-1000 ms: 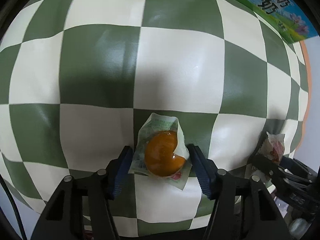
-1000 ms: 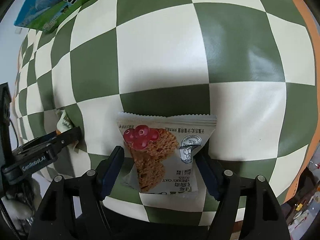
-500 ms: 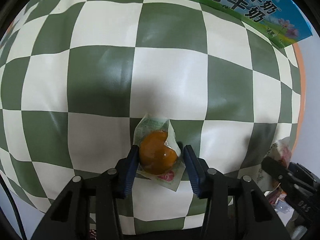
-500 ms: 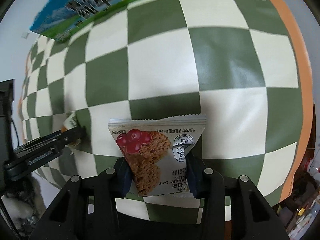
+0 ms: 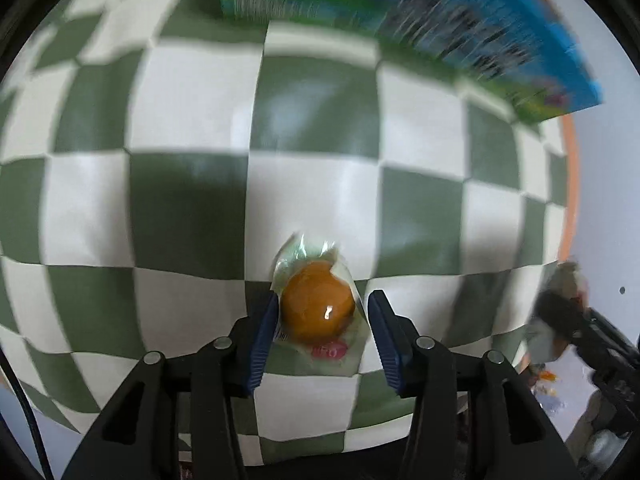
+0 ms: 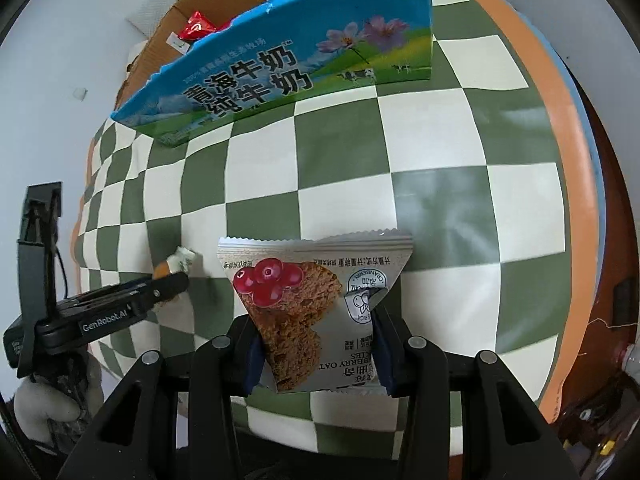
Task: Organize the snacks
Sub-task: 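Lift both held packets off the mat toward the cardboard box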
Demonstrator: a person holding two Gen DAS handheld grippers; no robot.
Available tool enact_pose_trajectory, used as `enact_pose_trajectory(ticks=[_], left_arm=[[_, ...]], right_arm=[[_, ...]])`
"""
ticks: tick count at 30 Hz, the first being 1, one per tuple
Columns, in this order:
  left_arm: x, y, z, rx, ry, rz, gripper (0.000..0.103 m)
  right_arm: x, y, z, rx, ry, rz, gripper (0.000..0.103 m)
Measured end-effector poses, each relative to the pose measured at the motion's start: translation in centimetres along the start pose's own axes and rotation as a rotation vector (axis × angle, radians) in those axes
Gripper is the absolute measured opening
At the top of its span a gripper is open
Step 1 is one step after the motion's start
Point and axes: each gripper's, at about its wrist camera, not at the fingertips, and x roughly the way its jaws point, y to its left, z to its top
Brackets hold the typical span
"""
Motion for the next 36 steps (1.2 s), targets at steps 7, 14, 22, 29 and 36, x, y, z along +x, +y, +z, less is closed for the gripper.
enact_pose_trajectory(ticks=[7, 14, 22, 29, 36], left_arm=[[2.4, 1.8, 0.9, -0.102, 0.060, -0.061, 0.056], [3.0, -0.9, 0.2, -0.058, 0.006, 0.037, 0.050], [-0.6, -3.1, -0.6, -0.044, -0.043, -0.025, 0.037], [-2.2, -4.3, 1.6, 0.017, -0.041, -0.050, 0.048], [2.1, 0.1, 0.2, -0.074, 0.098, -0.081, 0.062]], right_arm=[[3.1, -0.5, -0.2, 0.039, 0.042, -0.004, 0.047], [4.1, -0.9, -0.6, 0.056, 0.050, -0.007, 0.047], [2.1, -0.2, -0.3, 0.034, 0.012, 0.026, 0.047], [-1.2, 0.8, 1.7, -0.023, -0.063, 0.026, 0.047], [0.0, 0.0, 1.6, 0.004, -0.034, 0.027, 0.047]])
